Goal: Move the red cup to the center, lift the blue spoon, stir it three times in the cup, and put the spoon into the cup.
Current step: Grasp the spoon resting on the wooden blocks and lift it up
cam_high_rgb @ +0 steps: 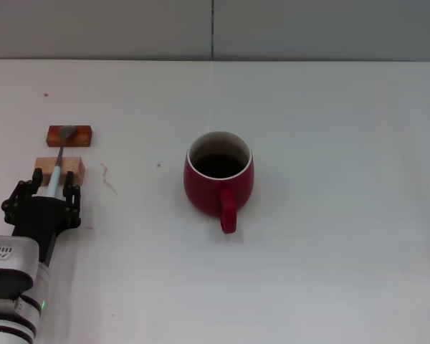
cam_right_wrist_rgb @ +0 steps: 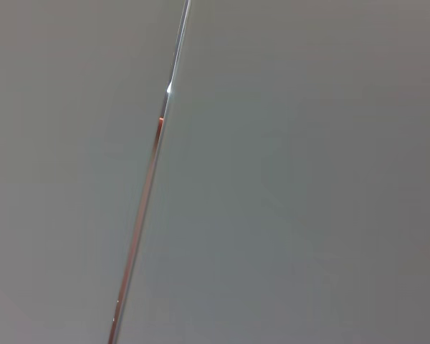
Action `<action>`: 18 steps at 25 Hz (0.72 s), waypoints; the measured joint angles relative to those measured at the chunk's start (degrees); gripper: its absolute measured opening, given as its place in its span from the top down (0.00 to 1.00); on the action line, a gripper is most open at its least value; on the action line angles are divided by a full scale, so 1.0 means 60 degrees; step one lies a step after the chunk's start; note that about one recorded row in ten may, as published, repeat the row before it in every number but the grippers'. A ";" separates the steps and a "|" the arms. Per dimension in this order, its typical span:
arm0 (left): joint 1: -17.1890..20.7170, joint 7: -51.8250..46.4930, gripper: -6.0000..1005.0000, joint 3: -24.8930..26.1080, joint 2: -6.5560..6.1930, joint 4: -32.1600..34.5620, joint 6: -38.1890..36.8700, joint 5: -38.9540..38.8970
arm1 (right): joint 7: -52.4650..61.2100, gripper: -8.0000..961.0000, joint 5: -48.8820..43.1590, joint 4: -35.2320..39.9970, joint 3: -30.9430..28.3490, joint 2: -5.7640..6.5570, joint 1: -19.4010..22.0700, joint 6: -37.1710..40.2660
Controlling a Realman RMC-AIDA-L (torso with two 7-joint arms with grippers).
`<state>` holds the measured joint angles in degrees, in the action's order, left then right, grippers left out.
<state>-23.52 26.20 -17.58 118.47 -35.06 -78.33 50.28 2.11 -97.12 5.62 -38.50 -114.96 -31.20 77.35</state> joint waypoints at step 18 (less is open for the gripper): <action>-0.0006 0.0000 0.63 0.0029 0.0001 0.0015 0.0120 -0.0001 | 0.0000 0.32 0.0001 -0.0001 0.0000 0.0000 0.0008 0.0000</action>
<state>-23.56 26.20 -17.40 118.47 -34.98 -77.61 50.27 2.11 -97.11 5.62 -38.50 -114.96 -31.16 77.35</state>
